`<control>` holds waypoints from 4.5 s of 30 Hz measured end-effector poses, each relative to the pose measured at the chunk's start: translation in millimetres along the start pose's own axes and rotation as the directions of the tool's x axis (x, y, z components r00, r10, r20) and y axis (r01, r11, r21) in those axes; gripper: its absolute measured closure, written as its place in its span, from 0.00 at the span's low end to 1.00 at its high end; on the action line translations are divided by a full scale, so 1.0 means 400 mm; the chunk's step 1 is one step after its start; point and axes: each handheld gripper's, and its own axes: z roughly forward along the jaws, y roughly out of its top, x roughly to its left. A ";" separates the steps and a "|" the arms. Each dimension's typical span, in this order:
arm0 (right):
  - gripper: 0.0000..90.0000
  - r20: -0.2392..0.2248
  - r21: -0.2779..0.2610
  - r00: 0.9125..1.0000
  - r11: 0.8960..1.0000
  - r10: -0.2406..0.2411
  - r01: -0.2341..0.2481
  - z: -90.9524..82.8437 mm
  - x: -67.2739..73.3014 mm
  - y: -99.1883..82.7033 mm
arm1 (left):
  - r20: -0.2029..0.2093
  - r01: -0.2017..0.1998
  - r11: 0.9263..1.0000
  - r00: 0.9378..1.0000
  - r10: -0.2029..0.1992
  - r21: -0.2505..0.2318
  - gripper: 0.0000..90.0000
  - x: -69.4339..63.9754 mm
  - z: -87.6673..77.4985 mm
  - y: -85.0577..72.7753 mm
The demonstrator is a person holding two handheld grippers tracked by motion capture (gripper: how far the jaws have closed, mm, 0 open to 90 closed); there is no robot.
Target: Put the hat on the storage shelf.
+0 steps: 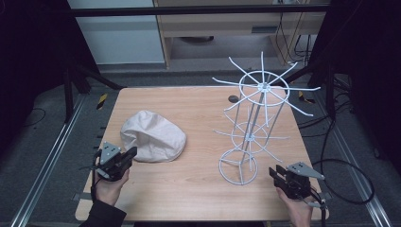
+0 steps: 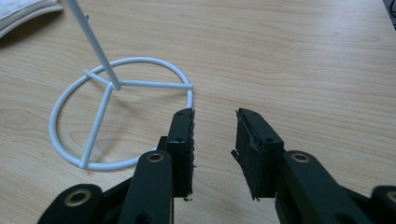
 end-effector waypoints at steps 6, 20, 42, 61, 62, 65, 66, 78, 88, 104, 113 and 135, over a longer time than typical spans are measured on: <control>0.77 -0.001 0.000 1.000 1.000 0.002 -0.002 -0.002 0.006 0.003 | 0.008 0.007 1.000 1.000 -0.006 -0.021 0.99 -0.023 0.033 0.040; 0.72 -0.022 -0.015 1.000 1.000 0.006 -0.006 0.006 0.020 0.002 | 0.058 0.032 0.999 0.998 -0.033 0.018 0.99 -0.087 0.184 0.101; 0.65 0.012 -0.026 1.000 1.000 0.000 0.000 0.007 0.001 -0.003 | 0.059 -0.025 0.990 0.998 0.017 0.137 0.99 -0.165 0.355 0.078; 0.63 0.003 -0.016 1.000 1.000 -0.017 0.017 0.013 0.003 -0.003 | 0.085 -0.014 0.984 0.996 -0.001 0.178 0.99 -0.170 0.363 0.041; 0.63 0.003 -0.016 1.000 1.000 -0.017 0.017 0.013 0.003 -0.004 | 0.090 -0.022 0.984 0.996 0.006 0.180 0.99 -0.168 0.359 0.039; 0.63 0.005 -0.015 1.000 1.000 -0.020 0.020 0.013 0.003 -0.004 | 0.099 -0.037 0.983 0.995 0.019 0.182 0.99 -0.167 0.347 0.034; 0.63 0.006 -0.015 1.000 1.000 -0.020 0.020 0.013 0.003 -0.004 | 0.103 -0.039 0.983 0.994 0.021 0.180 0.99 -0.166 0.339 0.030; 0.63 0.007 -0.011 1.000 1.000 -0.018 0.018 0.013 0.004 -0.005 | 0.124 -0.062 0.981 0.992 0.039 0.186 0.99 -0.154 0.285 0.004; 0.63 0.009 -0.010 1.000 1.000 -0.012 0.013 0.011 0.002 -0.006 | 0.143 -0.105 0.975 0.987 0.078 0.194 0.99 -0.143 0.224 -0.025; 0.62 0.017 -0.010 1.000 1.000 -0.020 0.020 0.011 -0.002 -0.007 | 0.172 -0.155 0.968 0.978 0.121 0.197 0.99 -0.122 0.136 -0.068; 0.62 0.020 -0.008 1.000 1.000 -0.016 0.016 0.011 -0.003 -0.008 | 0.170 -0.156 0.967 0.978 0.122 0.202 0.99 -0.095 0.100 -0.085; 0.61 0.022 -0.009 1.000 1.000 -0.012 0.012 0.010 -0.009 -0.009 | 0.147 -0.085 0.979 0.988 0.058 0.187 0.98 -0.035 0.026 -0.098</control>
